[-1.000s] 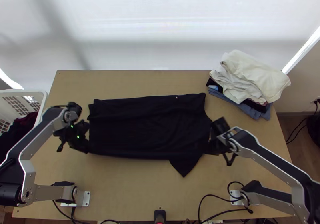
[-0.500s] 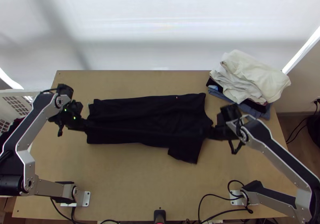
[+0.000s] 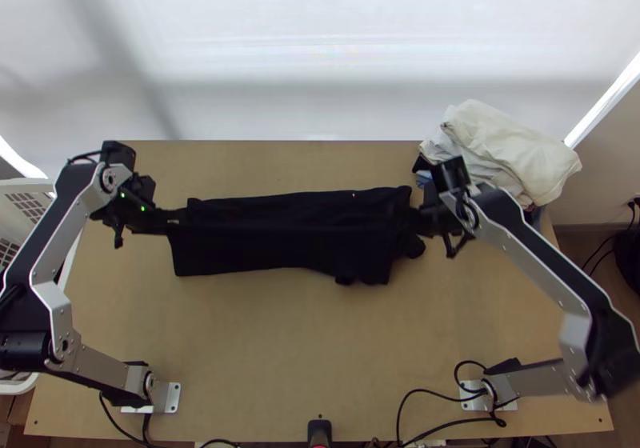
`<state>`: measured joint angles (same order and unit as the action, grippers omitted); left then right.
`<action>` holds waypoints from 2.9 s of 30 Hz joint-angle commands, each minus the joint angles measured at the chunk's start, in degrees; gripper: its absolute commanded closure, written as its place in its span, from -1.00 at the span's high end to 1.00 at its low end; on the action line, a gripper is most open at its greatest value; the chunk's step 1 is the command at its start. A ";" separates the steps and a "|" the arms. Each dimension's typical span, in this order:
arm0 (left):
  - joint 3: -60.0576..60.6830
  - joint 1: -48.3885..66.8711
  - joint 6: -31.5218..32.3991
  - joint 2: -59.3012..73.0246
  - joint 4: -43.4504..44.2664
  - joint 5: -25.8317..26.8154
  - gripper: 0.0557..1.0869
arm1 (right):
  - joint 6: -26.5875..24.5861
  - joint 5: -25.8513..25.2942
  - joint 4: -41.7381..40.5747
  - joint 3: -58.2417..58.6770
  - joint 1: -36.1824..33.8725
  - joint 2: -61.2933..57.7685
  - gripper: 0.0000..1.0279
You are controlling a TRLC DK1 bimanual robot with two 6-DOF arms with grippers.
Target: Fold the t-shirt
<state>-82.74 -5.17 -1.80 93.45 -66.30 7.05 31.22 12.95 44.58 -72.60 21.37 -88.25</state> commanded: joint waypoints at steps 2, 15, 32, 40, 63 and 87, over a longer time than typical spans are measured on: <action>-5.59 -0.46 2.68 2.97 -0.49 0.25 -0.92 | 0.07 -0.56 0.07 -7.03 -1.15 -5.80 -0.94; -12.36 -0.46 4.26 12.02 -0.05 -0.72 -0.92 | 0.51 -3.63 -0.02 -23.29 -1.85 -20.65 -0.94; -14.03 -0.90 7.16 13.95 6.89 1.21 0.92 | 4.11 -6.36 -7.49 -23.20 -3.17 -20.30 0.91; -9.37 -8.28 4.35 9.03 10.58 12.29 0.91 | 4.72 -5.39 -7.66 -20.83 -3.17 -3.86 0.92; 10.49 -10.12 -4.09 13.07 21.92 20.90 0.90 | 16.33 12.10 -4.50 -25.84 -7.92 2.11 0.91; 9.97 -4.50 2.77 12.63 27.72 19.32 -0.92 | 15.89 12.10 -2.92 -26.54 -9.50 2.55 0.91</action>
<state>-73.43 -5.19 1.69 106.87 -38.20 26.37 46.52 24.51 41.28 -100.44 12.34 -86.67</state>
